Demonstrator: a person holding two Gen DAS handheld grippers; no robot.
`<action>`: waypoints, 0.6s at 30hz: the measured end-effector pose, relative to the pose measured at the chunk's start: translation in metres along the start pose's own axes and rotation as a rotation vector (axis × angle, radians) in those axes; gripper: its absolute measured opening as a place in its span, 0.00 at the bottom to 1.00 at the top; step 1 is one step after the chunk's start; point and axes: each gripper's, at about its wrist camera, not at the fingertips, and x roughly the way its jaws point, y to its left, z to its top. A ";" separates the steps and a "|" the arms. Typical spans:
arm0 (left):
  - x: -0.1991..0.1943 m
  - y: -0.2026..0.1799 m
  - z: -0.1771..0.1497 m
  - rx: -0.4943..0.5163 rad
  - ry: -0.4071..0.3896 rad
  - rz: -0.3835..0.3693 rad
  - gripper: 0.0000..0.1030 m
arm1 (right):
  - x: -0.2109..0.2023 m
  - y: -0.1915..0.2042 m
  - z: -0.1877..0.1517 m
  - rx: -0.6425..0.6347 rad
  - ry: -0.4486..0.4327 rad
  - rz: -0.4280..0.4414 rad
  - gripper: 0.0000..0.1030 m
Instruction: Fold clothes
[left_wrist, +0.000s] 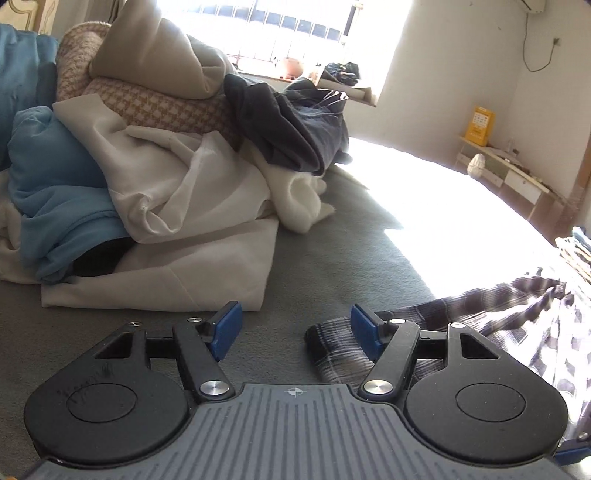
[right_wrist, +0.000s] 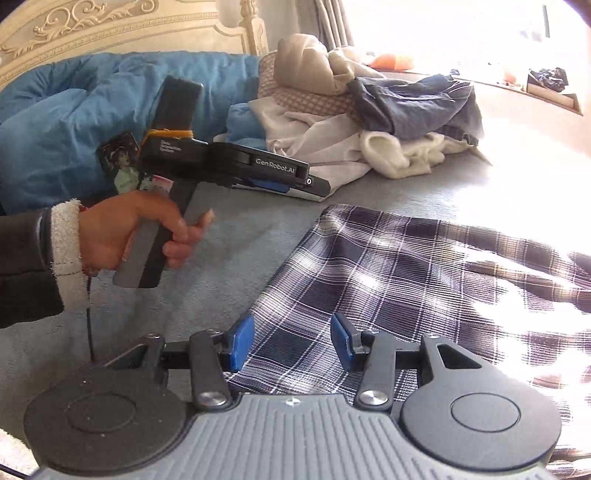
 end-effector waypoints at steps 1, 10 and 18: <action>0.003 -0.006 -0.002 0.008 0.012 -0.015 0.63 | 0.002 0.000 -0.002 0.005 0.012 -0.014 0.44; 0.027 -0.016 -0.020 -0.064 0.056 -0.020 0.63 | -0.005 0.018 -0.019 -0.011 0.097 0.013 0.43; 0.011 -0.008 -0.015 -0.142 0.158 0.008 0.64 | -0.005 0.045 -0.010 -0.134 0.048 0.018 0.51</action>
